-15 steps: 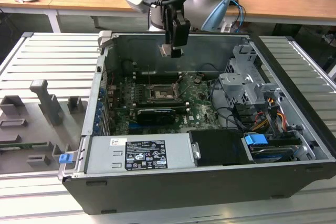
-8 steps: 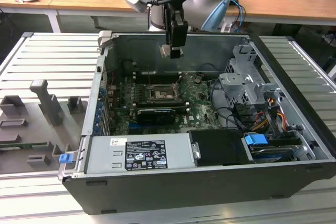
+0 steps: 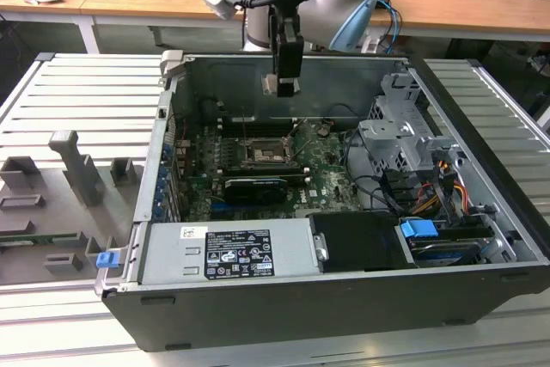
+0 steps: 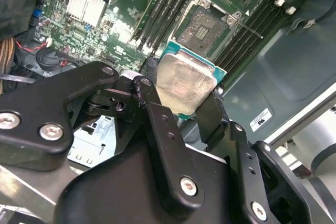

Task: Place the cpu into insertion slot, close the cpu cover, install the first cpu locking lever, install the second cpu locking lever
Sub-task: 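Place the cpu into insertion slot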

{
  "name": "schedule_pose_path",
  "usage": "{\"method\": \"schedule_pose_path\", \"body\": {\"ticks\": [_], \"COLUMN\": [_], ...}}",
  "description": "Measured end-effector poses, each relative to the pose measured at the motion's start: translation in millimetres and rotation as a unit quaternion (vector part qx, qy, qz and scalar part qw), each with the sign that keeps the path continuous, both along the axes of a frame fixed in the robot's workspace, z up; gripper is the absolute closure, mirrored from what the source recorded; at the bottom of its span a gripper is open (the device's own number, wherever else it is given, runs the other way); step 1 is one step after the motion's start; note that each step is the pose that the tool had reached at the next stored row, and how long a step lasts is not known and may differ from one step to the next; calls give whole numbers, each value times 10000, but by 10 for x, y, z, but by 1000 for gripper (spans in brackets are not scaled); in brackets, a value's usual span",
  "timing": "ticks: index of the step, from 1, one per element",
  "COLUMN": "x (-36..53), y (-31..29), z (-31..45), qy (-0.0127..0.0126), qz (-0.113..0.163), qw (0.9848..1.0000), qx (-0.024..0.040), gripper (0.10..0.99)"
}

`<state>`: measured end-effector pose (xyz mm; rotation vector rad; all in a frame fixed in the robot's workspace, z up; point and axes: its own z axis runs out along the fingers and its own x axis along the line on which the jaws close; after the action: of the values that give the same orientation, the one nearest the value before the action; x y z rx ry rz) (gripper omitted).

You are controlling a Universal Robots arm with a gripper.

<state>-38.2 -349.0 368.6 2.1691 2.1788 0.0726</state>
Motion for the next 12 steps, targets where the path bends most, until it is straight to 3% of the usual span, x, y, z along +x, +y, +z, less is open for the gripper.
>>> {"method": "schedule_pose_path", "body": {"ticks": [5, 12], "x": [0, -6], "y": [0, 0], "z": [-11, -66], "qy": [1, 2], "qz": [-181, -182], "qw": [9998, 9998], "qx": [-28, -28], "gripper": [549, 549]}}
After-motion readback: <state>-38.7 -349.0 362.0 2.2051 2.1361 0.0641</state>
